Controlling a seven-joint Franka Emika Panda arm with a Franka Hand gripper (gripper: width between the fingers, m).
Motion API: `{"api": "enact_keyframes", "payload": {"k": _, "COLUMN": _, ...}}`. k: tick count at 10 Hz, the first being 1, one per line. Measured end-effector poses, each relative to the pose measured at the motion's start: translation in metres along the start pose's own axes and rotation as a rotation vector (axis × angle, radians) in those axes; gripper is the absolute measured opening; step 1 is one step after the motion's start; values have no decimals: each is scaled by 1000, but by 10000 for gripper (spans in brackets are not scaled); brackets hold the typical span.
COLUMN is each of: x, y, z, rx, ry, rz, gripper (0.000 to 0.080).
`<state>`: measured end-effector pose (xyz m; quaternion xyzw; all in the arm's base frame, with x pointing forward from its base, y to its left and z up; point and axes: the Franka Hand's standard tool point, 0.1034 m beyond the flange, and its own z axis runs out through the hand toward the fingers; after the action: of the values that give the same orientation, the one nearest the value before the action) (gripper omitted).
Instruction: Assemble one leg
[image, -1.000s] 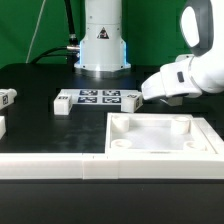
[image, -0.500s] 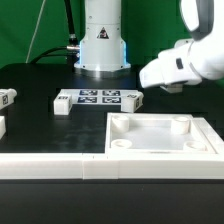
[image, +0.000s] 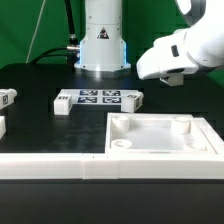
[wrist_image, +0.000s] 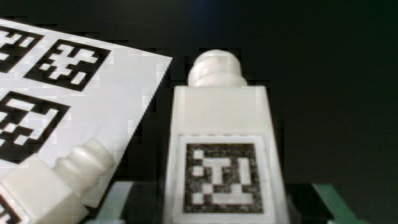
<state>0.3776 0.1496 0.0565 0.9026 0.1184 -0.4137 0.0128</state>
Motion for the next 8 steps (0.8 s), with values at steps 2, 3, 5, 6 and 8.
{"api": "enact_keyframes", "payload": {"k": 2, "x": -2, "y": 4, "z": -6, "rx": -8, "ry": 194, "rz": -2, "gripper": 291}}
{"api": "enact_keyframes", "payload": {"k": 3, "x": -10, "y": 13, "z": -17, "rx": -10, "ry": 243, "rz": -36, "gripper": 291}}
{"api": "enact_keyframes", "payload": {"k": 5, "x": -11, "y": 21, "z": -40, "rx": -14, "ry": 396, "rz": -32, "gripper": 291}}
{"api": "enact_keyframes", "payload": {"k": 6, "x": -9, "y": 22, "z": -39, "rx": -23, "ry": 502, "rz": -29, "gripper": 291}}
{"api": "enact_keyframes", "payload": {"k": 8, "x": -6, "y": 26, "z": -41, "rx": -35, "ry": 664, "rz": -26, "gripper": 291}}
